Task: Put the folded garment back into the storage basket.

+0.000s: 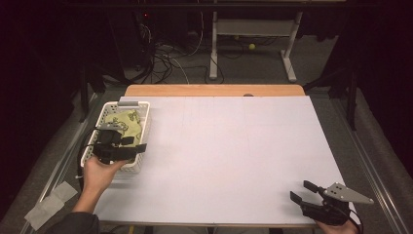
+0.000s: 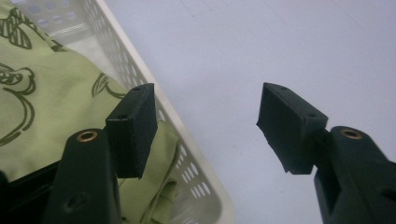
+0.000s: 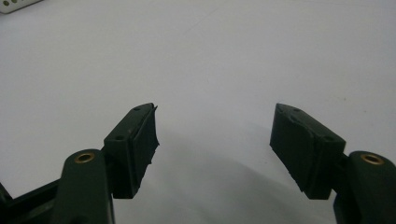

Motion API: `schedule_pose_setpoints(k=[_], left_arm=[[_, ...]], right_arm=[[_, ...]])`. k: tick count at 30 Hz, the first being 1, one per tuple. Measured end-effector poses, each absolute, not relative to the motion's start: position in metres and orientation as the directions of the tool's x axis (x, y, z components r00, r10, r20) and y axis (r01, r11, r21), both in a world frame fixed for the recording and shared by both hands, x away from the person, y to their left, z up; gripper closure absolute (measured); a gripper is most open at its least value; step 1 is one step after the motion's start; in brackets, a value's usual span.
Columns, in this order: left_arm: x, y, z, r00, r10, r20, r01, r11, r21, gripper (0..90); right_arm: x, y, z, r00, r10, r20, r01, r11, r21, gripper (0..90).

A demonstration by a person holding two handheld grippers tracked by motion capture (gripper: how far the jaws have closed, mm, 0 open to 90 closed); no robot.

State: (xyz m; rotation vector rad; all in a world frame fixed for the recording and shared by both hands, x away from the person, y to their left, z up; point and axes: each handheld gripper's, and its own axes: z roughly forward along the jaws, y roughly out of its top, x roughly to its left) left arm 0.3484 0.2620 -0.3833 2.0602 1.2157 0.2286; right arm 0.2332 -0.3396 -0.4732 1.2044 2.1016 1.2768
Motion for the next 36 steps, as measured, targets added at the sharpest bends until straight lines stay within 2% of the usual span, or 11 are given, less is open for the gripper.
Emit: schedule_pose_setpoints(k=[36], left_arm=[[0.339,0.231,-0.390,0.606,0.772,-0.191,0.653,-0.346,0.673,34.5]], right_arm=[[0.233,-0.340,-0.473,-0.551,0.829,0.093,0.465,0.213,0.859,32.2]])
